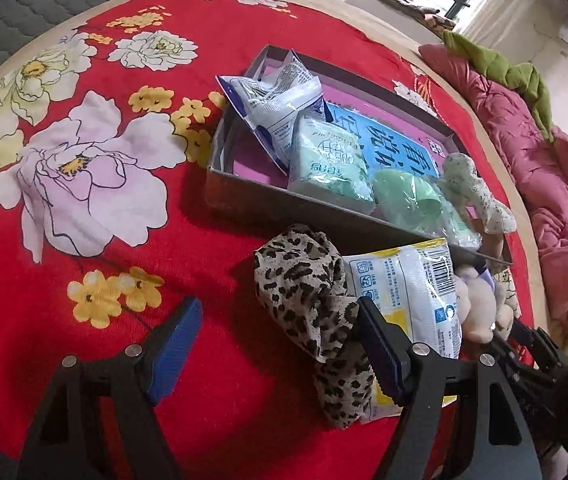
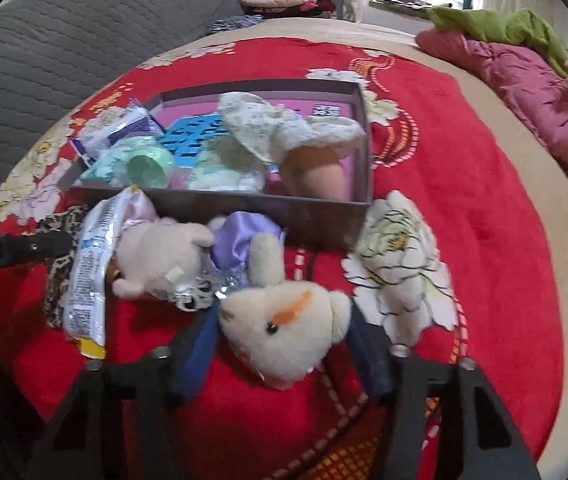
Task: Organize soft objects
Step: 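Grasp the leopard scrunchie with the left tool while the right tool grasps the white plush bunny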
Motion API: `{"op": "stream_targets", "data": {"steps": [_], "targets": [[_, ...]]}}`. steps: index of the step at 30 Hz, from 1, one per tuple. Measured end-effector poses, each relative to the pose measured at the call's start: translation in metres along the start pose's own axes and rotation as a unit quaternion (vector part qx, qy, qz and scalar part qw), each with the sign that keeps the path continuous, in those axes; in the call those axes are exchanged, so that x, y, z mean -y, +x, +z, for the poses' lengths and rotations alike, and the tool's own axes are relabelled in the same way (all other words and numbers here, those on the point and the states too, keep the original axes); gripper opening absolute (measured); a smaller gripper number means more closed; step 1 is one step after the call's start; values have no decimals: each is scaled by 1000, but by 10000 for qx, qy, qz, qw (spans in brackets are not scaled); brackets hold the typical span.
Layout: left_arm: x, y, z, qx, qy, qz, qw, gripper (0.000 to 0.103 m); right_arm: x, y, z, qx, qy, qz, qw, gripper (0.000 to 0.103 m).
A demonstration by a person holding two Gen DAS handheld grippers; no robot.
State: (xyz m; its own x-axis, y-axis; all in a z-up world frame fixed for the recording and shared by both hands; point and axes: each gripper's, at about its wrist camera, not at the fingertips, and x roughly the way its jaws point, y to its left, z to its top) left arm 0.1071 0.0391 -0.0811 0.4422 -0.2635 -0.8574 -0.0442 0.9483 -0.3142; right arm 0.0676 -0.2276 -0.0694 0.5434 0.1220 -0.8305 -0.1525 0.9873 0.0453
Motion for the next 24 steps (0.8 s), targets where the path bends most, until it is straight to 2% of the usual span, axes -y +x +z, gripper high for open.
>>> {"op": "stream_targets", "data": {"steps": [5,7,10,16,24], "targets": [[-3,-1,3,75,23,-118,9999,50,-1,-7,-2,67,-39,120,9999,47],[-4,-2,4,88,6,-192,9998,33,4,-14,-3,72,90,133,9998,46],[-1,-6,4,95,52,-343,9994,18,11,-29,-6,125,189,23,9997,46],[2,-15,4,120,115,-634,9978,8,34,-60,-7,406,571,-50,9975,46],[3,-36,6,292,97,-854,9959,6,36,-91,7,877,720,173,9934,46]]}}
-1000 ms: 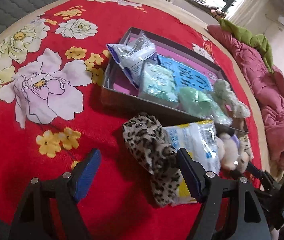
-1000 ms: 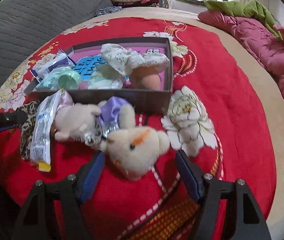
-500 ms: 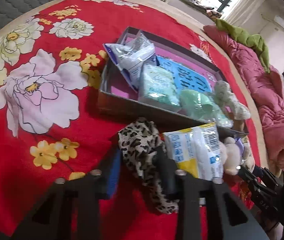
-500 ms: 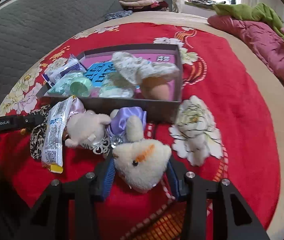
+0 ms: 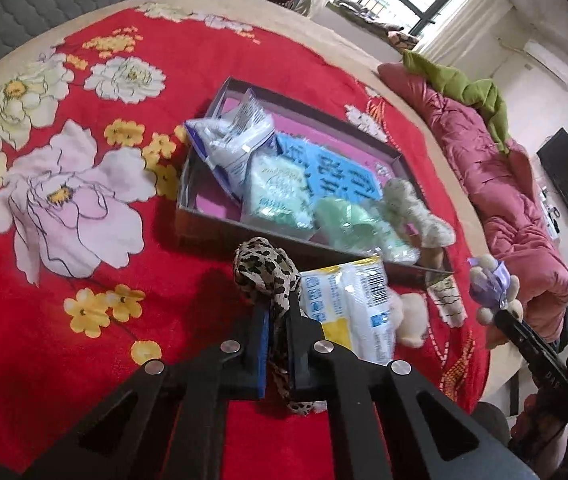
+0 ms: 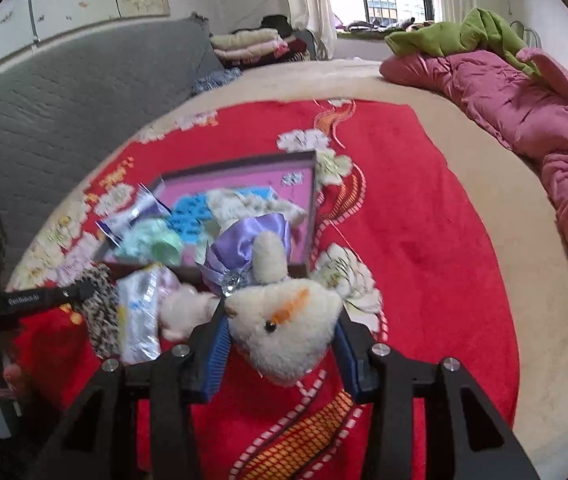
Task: Organize soft objects
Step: 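Grasp the leopard scrunchie with the left tool while the right tool grasps the white plush bunny, then carry the scrunchie into the box with the left tool while the right tool carries the bunny in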
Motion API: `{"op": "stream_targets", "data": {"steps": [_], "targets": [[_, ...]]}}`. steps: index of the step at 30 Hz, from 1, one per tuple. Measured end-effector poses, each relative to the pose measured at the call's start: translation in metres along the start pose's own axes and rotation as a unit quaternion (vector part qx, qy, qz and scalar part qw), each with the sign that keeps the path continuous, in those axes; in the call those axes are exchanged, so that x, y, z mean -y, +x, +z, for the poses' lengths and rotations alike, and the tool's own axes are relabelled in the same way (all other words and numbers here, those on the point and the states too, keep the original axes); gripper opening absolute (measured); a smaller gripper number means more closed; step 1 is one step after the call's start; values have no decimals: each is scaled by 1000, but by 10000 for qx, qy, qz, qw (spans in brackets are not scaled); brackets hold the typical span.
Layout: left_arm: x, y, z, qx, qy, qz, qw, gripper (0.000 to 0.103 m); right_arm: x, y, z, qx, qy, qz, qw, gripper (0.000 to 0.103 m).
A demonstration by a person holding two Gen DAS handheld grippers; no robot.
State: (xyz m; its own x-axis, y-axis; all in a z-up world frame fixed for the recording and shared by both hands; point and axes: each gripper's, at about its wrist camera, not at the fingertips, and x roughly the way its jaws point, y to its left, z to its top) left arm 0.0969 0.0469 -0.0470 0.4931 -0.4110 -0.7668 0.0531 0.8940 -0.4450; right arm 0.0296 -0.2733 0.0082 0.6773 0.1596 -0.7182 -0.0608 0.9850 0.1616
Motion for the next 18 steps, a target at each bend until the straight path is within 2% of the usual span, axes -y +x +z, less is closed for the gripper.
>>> {"op": "stream_targets", "data": {"steps": [6,8,18], "targets": [[15,-26,8,230,168,-114,9995,6,-17,-6,16,213,-41,209,9995,46],[24,-40,14,419,307,-101,9986,6,-23,-7,22,265,-40,280,9992,46],[48,-77,54,978,534,-173,9936,6,-57,-5,59,595,-105,570,9965,46]]}}
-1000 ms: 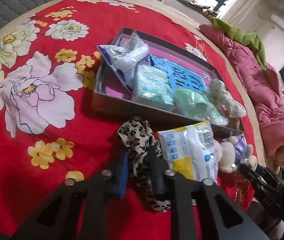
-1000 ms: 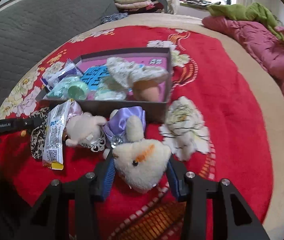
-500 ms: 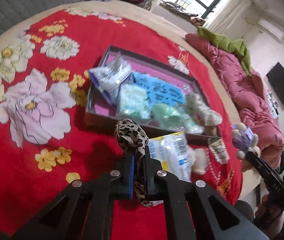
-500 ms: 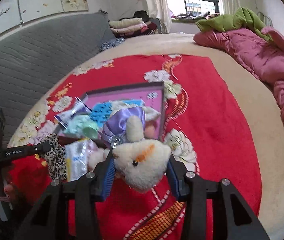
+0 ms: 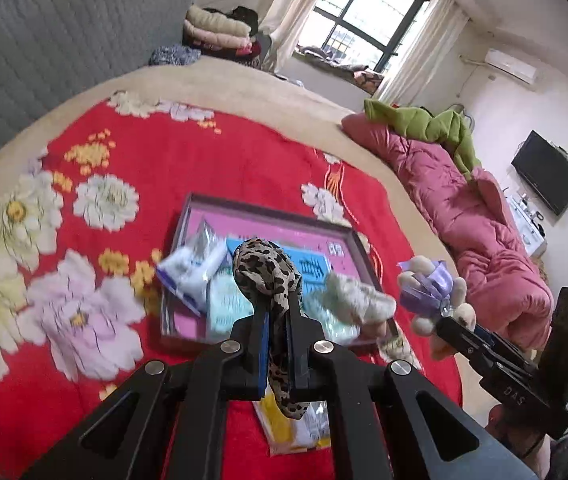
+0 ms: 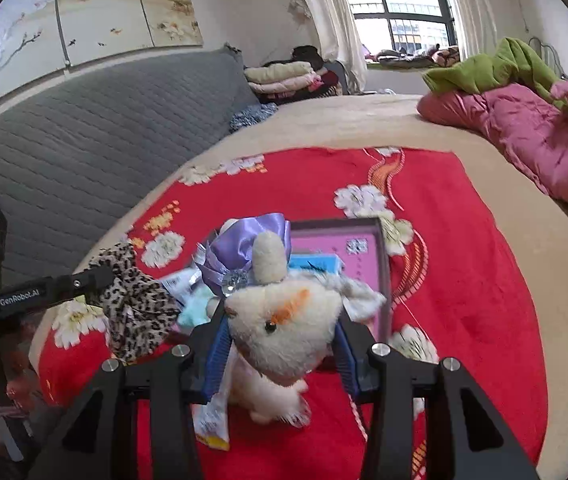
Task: Organize soft objects
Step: 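Carry the scrunchie into the box with the left tool while the right tool carries the bunny in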
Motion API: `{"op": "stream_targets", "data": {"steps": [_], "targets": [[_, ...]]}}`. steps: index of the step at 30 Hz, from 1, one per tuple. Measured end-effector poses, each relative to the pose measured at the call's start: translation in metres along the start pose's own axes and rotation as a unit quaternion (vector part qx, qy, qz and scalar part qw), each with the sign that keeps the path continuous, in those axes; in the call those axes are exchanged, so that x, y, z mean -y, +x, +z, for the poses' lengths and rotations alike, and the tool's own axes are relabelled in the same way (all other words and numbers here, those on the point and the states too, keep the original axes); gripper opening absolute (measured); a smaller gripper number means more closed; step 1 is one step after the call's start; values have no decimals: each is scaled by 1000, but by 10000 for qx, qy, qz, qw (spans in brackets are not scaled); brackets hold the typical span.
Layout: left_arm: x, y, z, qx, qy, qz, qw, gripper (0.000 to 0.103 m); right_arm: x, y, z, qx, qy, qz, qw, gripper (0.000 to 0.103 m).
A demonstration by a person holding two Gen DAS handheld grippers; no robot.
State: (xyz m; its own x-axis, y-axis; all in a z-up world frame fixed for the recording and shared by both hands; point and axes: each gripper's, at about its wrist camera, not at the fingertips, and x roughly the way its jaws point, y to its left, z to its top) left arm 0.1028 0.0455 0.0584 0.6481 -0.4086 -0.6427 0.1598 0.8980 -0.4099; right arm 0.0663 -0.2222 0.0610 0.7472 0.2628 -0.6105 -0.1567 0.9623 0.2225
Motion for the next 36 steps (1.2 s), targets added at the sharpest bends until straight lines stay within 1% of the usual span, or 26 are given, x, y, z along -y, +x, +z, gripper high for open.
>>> {"op": "stream_targets", "data": {"steps": [4,8,12,17,20,26,30,34,36], "targets": [[7,3,15,75,142,151,9998,6,-7,8,15,86,61,90,9999,46],[12,10,24,114,233,286,9993,6,-11,20,23,60,61,61,9999,46],[12,20,34,159,259,389,9988,6,-11,37,24,-20,157,23,9999,46],[-1,40,41,152,214,546,9982,6,-10,58,21,-181,219,-33,9996,46],[-11,53,39,82,147,633,9979,6,-8,69,17,-287,223,-97,9993,46],[-27,84,27,-185,81,737,9971,6,-2,88,7,-511,269,-190,9982,46],[-29,96,20,-280,143,809,9962,6,2,97,0,-622,303,-227,9973,46],[-25,106,13,-422,329,914,9944,6,3,106,-8,-745,259,-285,9965,46],[-26,111,10,-470,325,934,9940,6,4,111,-12,-830,260,-309,9957,46]]}}
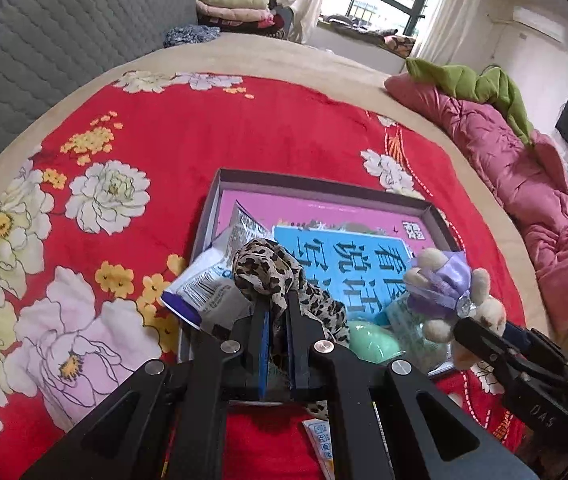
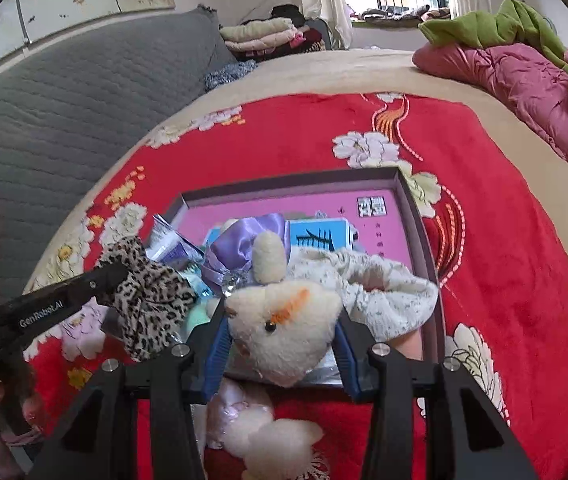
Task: Organize soft objects
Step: 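Carry the scrunchie into the box with the left tool while the right tool carries the bunny in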
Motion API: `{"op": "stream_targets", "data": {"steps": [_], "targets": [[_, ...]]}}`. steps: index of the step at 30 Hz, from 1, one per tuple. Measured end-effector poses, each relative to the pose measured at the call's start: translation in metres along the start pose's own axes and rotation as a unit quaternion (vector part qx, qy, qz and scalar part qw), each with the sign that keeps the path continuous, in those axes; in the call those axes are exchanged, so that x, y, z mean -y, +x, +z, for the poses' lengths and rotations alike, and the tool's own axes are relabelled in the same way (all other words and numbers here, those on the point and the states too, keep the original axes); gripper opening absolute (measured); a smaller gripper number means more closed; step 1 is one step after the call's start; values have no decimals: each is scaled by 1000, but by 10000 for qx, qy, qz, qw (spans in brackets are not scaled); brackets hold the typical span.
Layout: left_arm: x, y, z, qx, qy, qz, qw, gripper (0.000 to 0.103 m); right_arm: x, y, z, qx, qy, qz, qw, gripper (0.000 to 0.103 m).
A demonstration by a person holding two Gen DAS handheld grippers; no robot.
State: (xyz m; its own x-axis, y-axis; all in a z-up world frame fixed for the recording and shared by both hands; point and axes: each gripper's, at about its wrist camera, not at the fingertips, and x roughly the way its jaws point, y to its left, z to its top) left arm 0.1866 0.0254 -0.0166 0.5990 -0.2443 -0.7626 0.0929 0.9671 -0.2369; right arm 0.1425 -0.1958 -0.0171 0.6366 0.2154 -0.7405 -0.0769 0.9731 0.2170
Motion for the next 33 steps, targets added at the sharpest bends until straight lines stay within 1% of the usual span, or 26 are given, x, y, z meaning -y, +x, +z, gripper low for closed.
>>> {"op": "stream_targets", "data": {"steps": [5,10,17,20,21,22,23,25,27,33], "targets": [[2,7,-5,-77,84,60,9999,6,4,10,-6,-116,-17,-98,9999,47],[1,11,-7,-118,113,134,9998,7,4,13,-6,-115,-51,-156,9998,48],[1,15,-10,-227,75,127,9996,8,4,13,-6,-133,-43,-155,9998,50],[2,16,-11,-249,58,136,9996,13,5,10,-7,-126,-38,-162,9998,51],[2,17,-11,-263,60,138,9995,16,4,10,-7,-124,-58,-171,9998,51],[2,16,-11,-243,57,143,9996,21,4,9,-7,-124,-65,-175,9997,51],[2,15,-11,-223,48,127,9997,23,4,9,-7,-121,-64,-183,9997,51],[1,15,-10,-211,31,141,9997,37,4,8,-8,-123,-71,-209,9997,51],[0,15,-10,-196,19,183,9996,43,4,7,-8,-118,-63,-237,9996,51],[-5,16,-5,-126,-66,176,9997,48,4,5,-6,-33,-94,-384,9992,53]]}}
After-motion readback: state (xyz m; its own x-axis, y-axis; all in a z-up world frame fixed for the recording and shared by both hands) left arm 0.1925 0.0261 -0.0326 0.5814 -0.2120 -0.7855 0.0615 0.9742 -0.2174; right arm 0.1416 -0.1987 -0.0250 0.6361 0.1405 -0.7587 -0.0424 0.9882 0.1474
